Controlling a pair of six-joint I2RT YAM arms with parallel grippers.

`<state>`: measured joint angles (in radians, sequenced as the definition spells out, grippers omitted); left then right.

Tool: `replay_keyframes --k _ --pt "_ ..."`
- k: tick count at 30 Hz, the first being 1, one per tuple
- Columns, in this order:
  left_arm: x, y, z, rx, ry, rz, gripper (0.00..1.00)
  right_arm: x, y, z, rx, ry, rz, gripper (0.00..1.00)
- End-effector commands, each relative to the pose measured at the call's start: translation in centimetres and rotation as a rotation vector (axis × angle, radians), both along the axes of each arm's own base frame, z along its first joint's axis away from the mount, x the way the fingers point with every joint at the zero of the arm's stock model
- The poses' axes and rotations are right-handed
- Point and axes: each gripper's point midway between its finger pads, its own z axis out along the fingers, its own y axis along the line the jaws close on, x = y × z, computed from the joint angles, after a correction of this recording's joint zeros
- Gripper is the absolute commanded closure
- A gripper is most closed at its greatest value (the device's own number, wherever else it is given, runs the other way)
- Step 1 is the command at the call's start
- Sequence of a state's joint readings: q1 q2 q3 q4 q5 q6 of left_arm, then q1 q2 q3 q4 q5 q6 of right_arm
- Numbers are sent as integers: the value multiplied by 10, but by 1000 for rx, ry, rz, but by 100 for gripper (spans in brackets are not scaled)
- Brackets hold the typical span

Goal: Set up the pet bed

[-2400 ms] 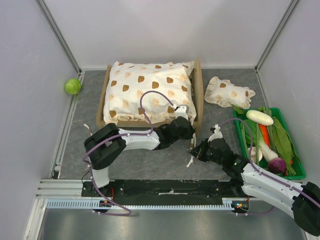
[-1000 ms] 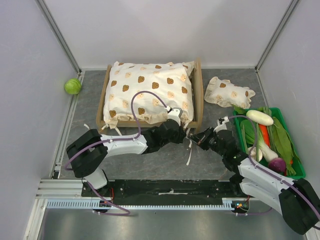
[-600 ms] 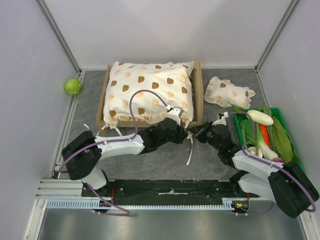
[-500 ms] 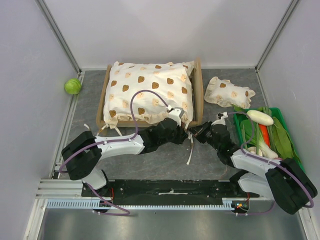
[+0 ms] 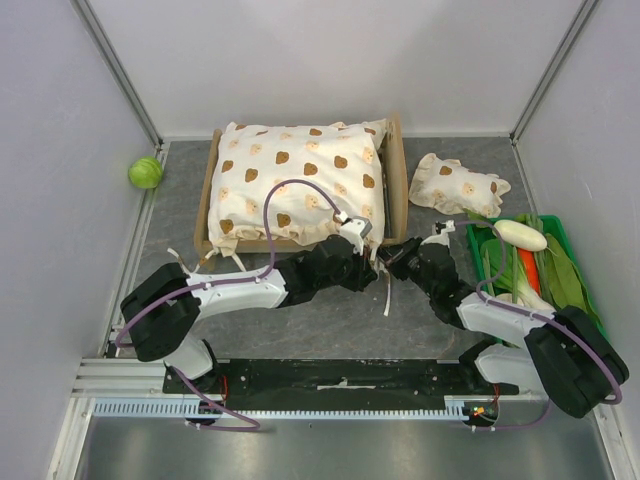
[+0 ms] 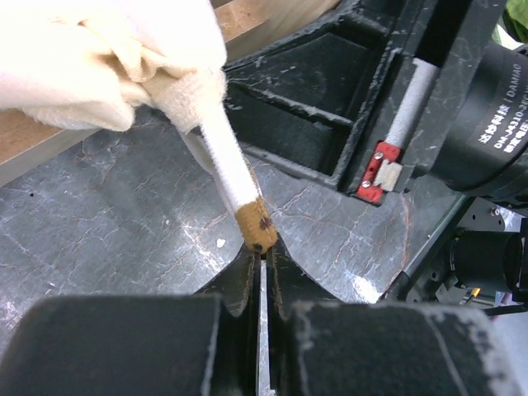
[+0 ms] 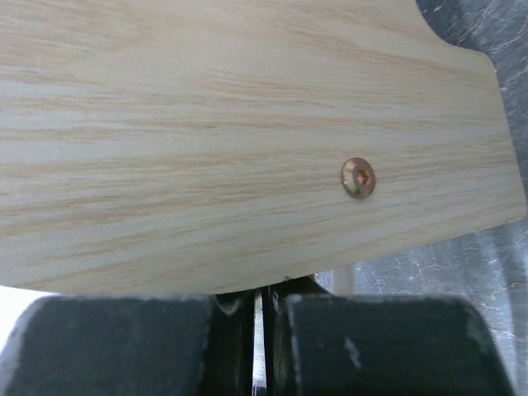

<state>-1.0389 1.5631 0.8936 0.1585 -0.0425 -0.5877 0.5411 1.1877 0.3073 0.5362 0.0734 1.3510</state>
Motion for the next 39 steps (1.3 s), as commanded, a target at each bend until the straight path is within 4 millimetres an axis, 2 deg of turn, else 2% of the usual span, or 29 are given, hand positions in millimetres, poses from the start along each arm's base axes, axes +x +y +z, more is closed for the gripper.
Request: replay_keyframes --k 1,9,12,16,18,19,25,31,36,39 --pt "-2 -14 28 -35 -46 -78 98 16 5 22 3 -60 -35 94" --pt "-1 -26 43 -73 -61 -113 95 6 8 5 -128 -17 1 92" --pt "4 -26 37 -47 -43 -75 90 1 10 0 -141 -13 27 92" --pt "11 -15 19 10 0 -1 66 -6 7 -3 -163 -13 44 92" --pt "10 -12 14 7 8 8 61 -8 6 -6 -180 -7 53 92" --pt "9 -12 15 -5 12 13 54 -9 5 -8 -186 -1 55 92" --pt "6 -4 24 -46 -14 20 41 -12 6 -16 -204 16 76 92" --pt "-1 6 34 -58 -38 0 38 -11 10 -23 -210 30 93 93" --pt "4 31 24 -25 -48 101 39 -10 13 -22 -203 30 102 93" --pt "1 32 9 -2 -28 92 51 -10 13 -21 -201 26 105 93"
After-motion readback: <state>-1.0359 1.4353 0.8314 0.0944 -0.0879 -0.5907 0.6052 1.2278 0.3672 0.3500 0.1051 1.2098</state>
